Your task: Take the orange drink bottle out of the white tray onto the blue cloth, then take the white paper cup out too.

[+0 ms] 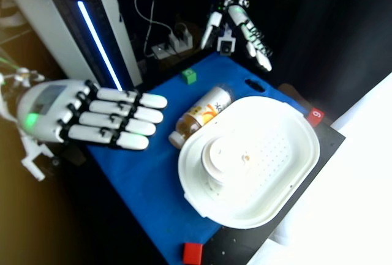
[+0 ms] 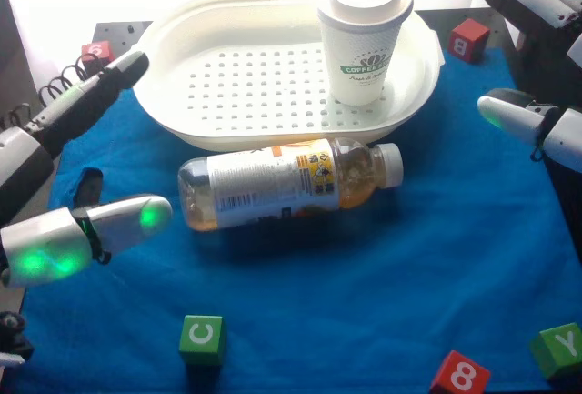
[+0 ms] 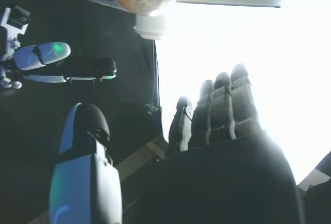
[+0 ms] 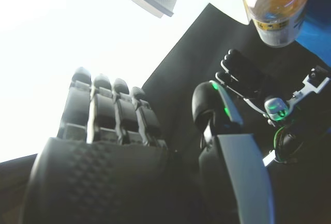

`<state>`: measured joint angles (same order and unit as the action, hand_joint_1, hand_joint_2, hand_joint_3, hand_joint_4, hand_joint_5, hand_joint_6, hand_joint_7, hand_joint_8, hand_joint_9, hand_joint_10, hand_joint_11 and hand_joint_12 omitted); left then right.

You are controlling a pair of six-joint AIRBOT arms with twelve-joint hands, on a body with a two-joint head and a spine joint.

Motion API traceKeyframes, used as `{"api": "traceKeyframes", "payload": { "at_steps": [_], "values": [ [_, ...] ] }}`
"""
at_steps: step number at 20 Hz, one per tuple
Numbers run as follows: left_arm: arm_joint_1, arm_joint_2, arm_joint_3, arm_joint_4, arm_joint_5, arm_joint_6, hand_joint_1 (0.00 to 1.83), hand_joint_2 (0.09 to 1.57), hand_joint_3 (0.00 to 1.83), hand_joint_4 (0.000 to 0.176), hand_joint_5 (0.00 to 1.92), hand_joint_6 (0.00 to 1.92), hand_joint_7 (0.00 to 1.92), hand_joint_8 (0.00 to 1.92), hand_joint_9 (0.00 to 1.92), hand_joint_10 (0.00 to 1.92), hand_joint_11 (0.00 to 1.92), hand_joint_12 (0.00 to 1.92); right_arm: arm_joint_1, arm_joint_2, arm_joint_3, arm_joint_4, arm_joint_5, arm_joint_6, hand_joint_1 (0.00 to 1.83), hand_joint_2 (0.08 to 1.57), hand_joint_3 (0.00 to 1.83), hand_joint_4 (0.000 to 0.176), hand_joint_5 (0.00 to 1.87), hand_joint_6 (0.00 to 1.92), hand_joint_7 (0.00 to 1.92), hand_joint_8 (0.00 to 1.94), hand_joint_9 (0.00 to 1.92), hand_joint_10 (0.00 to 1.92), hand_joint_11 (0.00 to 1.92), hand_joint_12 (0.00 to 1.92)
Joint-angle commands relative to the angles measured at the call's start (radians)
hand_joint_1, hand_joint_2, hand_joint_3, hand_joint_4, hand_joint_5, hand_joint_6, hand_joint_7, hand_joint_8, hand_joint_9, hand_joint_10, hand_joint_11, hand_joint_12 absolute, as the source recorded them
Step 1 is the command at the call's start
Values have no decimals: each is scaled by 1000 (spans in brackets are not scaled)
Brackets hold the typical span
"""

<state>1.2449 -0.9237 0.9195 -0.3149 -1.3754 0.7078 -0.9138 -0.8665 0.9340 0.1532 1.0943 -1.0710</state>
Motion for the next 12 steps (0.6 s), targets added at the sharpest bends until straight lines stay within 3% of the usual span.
{"api": "traceKeyframes", "payload": {
  "at_steps": [1, 2, 3, 4, 6, 7, 8, 9, 12],
  "values": [
    [3, 13, -7, -2, -143, 5, 456, 1039, 0, 161, 0, 0, 0, 0, 0, 0, 0, 0, 8, 0, -2, -4, 124, 3, 462, 1347, 0, 0, 0, 0, 0, 0, 0, 0, 19, 11],
    [8, 18, -11, -8, -151, 14, 456, 1051, 0, 148, 0, 0, 0, 0, 0, 0, 0, 0, 8, 0, 0, -4, 124, 3, 448, 1347, 0, 0, 0, 0, 0, 0, 0, 0, 13, 12],
    [15, 24, -15, -16, -160, 22, 450, 1075, 6, 146, 0, 0, 0, 0, 0, 0, 0, 0, 8, 0, 6, -4, 124, 3, 431, 1343, 0, 0, 0, 0, 0, 0, 0, 0, 7, 12],
    [24, 32, -18, -27, -171, 28, 486, 1091, 11, 160, 0, 0, 0, 0, 0, 0, 0, 0, 12, -1, 17, -4, 124, 3, 406, 1337, 0, 0, 0, 0, 0, 0, 0, 0, 1, 3],
    [29, 36, -19, -39, -178, 34, 486, 1100, 11, 138, 0, 0, 0, 0, 0, 0, 0, 0, 33, -19, 42, -3, 121, 3, 375, 1321, 0, 0, 0, 0, 0, 0, 0, 0, 39, 19],
    [29, 38, -20, -47, -184, 40, 494, 1099, 8, 133, 0, 0, 0, 0, 0, 0, 0, 0, 67, -41, 69, 0, 83, 3, 367, 1297, 0, 36, 0, 0, 0, 0, 0, 0, 29, 18],
    [33, 38, -20, -58, -195, 42, 499, 1102, 7, 112, 0, 0, 0, 0, 0, 0, 0, 0, 131, -87, 122, -2, 4, 1, 357, 1282, 0, 49, 0, 0, 0, 0, 0, 0, 0, 1],
    [33, 38, -20, -60, -196, 43, 499, 1102, 7, 112, 0, 0, 0, 0, 0, 0, 0, 0, 148, -103, 139, -2, -12, 1, 357, 1282, 0, 49, 0, 0, 0, 0, 0, 0, 0, 1],
    [38, 38, -20, -70, -207, 44, 526, 1110, 7, 116, 0, 0, 0, 0, 0, 0, 0, 0, 239, -187, 232, -2, -114, -1, 449, 1265, 0, 73, 0, 0, 0, 0, 0, 0, 0, 0]
  ]
}}
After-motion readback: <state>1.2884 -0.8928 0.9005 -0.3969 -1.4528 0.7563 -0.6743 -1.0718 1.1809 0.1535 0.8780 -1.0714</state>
